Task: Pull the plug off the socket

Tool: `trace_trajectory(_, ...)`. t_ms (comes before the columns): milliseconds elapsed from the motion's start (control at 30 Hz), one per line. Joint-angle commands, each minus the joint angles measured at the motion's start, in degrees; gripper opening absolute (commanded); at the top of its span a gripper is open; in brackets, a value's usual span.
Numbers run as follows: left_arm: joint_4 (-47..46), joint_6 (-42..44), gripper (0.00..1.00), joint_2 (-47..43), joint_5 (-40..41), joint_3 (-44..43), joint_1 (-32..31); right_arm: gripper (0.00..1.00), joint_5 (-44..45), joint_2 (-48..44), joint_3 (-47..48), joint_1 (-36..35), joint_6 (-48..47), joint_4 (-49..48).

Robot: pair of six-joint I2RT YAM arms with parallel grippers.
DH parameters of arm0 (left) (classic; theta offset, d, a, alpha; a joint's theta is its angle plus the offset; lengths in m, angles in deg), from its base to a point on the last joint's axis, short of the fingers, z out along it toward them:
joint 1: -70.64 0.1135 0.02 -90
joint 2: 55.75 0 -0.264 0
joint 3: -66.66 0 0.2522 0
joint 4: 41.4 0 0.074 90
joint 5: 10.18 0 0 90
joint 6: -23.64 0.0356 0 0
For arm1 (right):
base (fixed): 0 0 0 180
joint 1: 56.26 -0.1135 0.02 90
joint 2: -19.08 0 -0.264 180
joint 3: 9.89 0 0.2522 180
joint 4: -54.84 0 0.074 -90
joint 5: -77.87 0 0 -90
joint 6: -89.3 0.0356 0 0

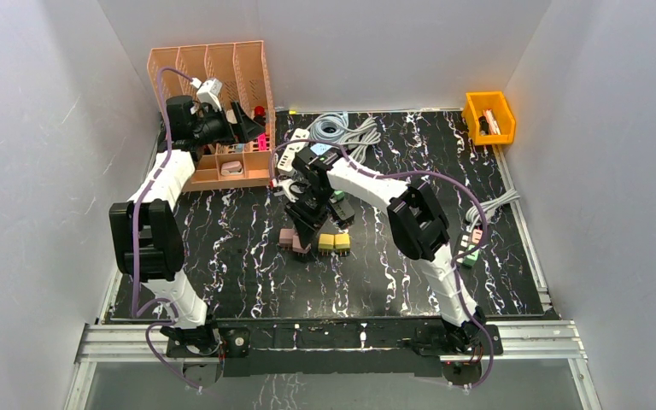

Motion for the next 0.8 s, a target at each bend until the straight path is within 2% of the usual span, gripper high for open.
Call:
trace_trajectory(0, -2.55, -0.84, 0.98, -4.28, -1.1, 0.16, 0.15, 0.25, 2.34, 0.4, 2.89, 0.18, -0.65, 1.81)
trace_trajectory(133, -2.7, -0.88, 0.98, -4.23, -1.31, 0.15, 0.27, 0.35, 3.36, 1.56, 3.11, 0.2, -0.63, 0.77)
trace_trajectory(267, -2.65, -0.82, 0.98, -4.24, -1.65, 0.16, 0.38, 0.58, 5.35, 2.06, 3.15, 0.18, -0.21, -0.23)
trace_trajectory(367, -2.78, -0.71, 0.98, -4.17, -1.66, 0.16, 0.52, 0.68, 6.33, 1.32, 2.16, 0.26, 0.23, -2.32)
trace_trajectory(500, -2.78, -0.71, 0.98, -4.0, -1.8, 0.16, 0.54, 0.72, 6.75, 0.34, 1.05, 0.27, 1.21, -5.47)
trace_trajectory(767, -2.73, -0.62, 0.98, -3.91, -1.92, 0.07, 0.63, 0.69, 7.91, -0.27, 0.86, 0.35, 1.96, -6.88)
